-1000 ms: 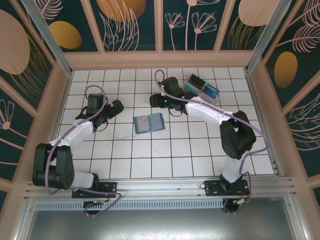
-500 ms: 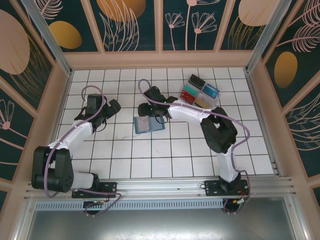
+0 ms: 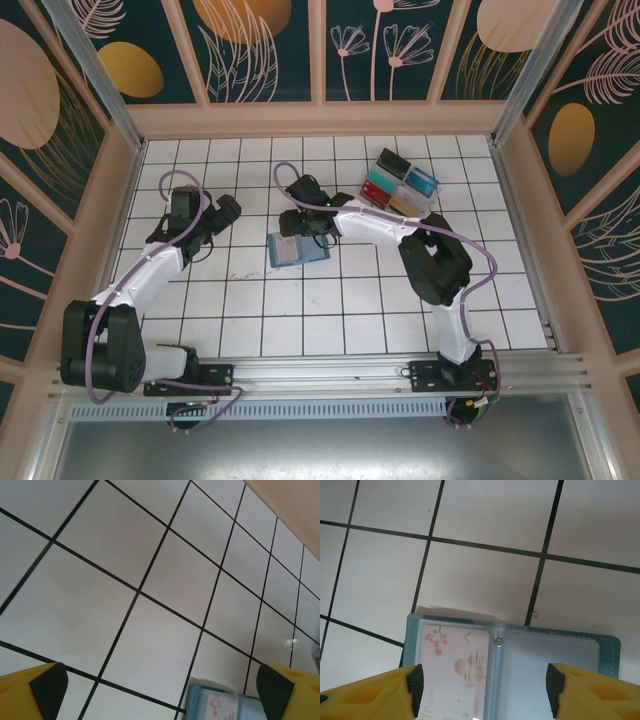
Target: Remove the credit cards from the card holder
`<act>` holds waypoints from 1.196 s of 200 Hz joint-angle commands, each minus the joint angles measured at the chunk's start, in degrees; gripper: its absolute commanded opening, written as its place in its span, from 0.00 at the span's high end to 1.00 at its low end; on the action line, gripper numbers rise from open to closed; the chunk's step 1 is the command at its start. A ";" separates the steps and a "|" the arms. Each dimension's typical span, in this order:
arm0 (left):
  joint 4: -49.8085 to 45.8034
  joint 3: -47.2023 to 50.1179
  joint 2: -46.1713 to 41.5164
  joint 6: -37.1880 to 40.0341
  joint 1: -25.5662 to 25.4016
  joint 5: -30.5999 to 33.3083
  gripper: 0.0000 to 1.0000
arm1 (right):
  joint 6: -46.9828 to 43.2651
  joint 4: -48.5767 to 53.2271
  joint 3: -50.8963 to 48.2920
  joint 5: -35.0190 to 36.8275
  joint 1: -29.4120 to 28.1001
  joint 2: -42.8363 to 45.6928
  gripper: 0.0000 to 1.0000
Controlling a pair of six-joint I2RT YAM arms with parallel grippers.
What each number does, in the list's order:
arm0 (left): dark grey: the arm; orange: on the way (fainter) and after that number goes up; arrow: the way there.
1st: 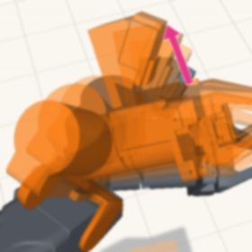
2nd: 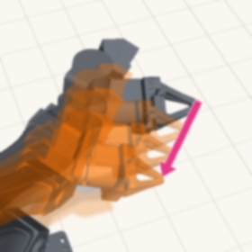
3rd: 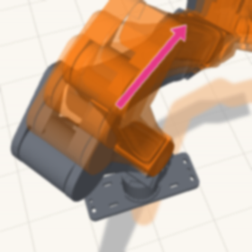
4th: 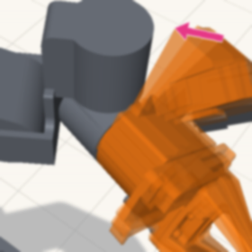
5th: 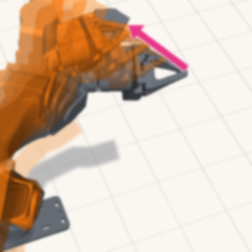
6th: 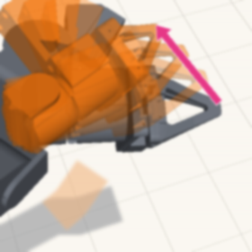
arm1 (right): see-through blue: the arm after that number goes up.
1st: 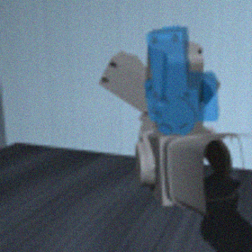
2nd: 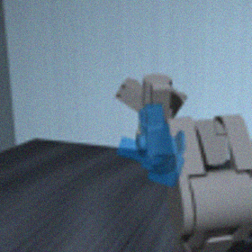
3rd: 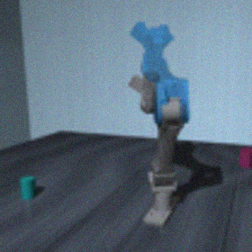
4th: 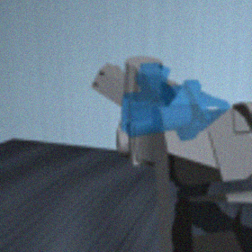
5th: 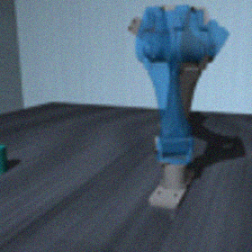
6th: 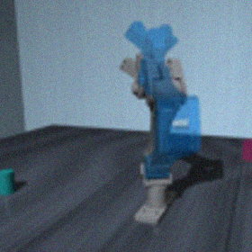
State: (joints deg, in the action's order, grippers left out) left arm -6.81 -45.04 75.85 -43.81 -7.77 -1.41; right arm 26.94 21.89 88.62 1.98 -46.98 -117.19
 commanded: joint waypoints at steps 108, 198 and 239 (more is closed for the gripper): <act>3.29 1.75 4.92 1.01 0.43 -14.05 0.07 | 0.88 -8.42 -7.05 -18.71 1.86 1.26 0.59; 6.72 3.88 5.73 -1.29 0.22 -19.25 0.27 | 2.76 -12.57 -8.49 -25.69 5.48 -2.65 0.69; 7.42 3.86 7.71 -1.86 -2.77 -20.83 0.42 | 3.94 -12.52 -8.64 -24.57 5.96 -3.80 0.71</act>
State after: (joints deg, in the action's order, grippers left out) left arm -1.41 -41.39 81.84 -45.36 -8.56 -19.79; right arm 29.36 10.44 80.93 -21.98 -41.63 -119.77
